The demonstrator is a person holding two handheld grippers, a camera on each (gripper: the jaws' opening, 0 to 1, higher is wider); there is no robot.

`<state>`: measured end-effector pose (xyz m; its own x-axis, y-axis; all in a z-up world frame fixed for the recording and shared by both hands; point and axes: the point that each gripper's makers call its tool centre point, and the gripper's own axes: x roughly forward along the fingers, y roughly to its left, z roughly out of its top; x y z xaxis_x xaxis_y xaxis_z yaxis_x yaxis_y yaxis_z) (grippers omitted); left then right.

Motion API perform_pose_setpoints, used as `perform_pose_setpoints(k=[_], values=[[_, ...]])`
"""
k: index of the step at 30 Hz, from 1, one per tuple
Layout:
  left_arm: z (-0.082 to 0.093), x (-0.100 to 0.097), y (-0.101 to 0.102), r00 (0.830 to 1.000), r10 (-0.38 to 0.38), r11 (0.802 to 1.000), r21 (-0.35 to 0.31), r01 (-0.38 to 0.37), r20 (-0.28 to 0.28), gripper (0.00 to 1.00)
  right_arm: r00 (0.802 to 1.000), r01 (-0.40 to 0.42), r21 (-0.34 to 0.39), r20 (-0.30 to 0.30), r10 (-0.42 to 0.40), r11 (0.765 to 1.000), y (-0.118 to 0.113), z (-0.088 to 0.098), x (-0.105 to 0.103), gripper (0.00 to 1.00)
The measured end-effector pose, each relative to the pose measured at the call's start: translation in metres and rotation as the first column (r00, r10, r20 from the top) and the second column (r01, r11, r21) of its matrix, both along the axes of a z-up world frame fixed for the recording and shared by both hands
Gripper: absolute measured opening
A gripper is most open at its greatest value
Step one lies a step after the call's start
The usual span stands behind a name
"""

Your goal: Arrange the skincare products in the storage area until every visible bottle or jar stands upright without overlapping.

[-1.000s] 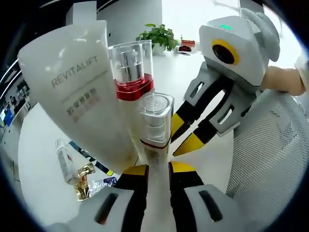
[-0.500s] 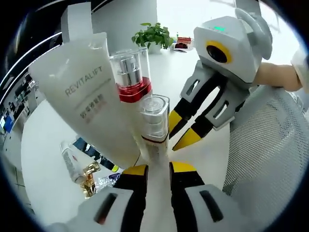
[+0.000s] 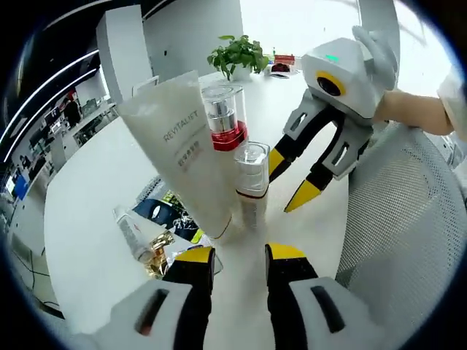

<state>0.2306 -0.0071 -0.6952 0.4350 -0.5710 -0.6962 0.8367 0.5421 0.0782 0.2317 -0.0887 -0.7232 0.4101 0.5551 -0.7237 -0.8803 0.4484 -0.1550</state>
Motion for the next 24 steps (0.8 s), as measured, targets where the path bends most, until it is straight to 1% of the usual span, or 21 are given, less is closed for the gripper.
perform_pose_setpoints(k=[3,8,11,13,15,17,20,24], values=[[0.003,-0.002,0.004,1.0,0.013,1.0,-0.008,-0.013,-0.009,0.29,1.0,0.004,-0.004,0.001,-0.004,1.0,-0.001,0.005,-0.003,0.34],[0.01,-0.001,0.014,0.999,0.041,0.999,-0.019,-0.041,-0.01,0.33,1.0,0.023,0.019,0.011,-0.024,1.0,-0.002,0.018,-0.007,0.41],[0.013,-0.002,0.018,0.998,0.053,0.998,-0.026,-0.053,-0.023,0.35,0.999,0.046,0.029,-0.007,-0.045,0.999,-0.004,0.025,-0.009,0.46],[0.014,-0.004,0.021,0.998,0.053,0.998,-0.015,-0.054,-0.024,0.36,0.999,0.052,0.033,-0.014,-0.051,0.998,-0.004,0.03,-0.011,0.49],[0.015,-0.005,0.025,0.998,0.06,0.998,-0.007,-0.06,-0.026,0.4,0.998,0.06,0.036,-0.001,-0.06,0.998,-0.004,0.034,-0.011,0.53],[0.021,-0.005,0.03,0.998,0.068,0.998,-0.012,-0.068,-0.016,0.42,0.997,0.071,0.047,0.004,-0.072,0.996,-0.005,0.042,-0.011,0.56],[0.027,-0.007,0.035,0.996,0.082,0.996,-0.022,-0.083,-0.018,0.43,0.996,0.087,0.057,0.018,-0.088,0.995,-0.007,0.051,-0.01,0.59],[0.035,-0.009,0.041,0.996,0.088,0.996,-0.019,-0.088,-0.007,0.48,0.993,0.111,0.077,0.033,-0.113,0.991,-0.008,0.065,-0.01,0.66]])
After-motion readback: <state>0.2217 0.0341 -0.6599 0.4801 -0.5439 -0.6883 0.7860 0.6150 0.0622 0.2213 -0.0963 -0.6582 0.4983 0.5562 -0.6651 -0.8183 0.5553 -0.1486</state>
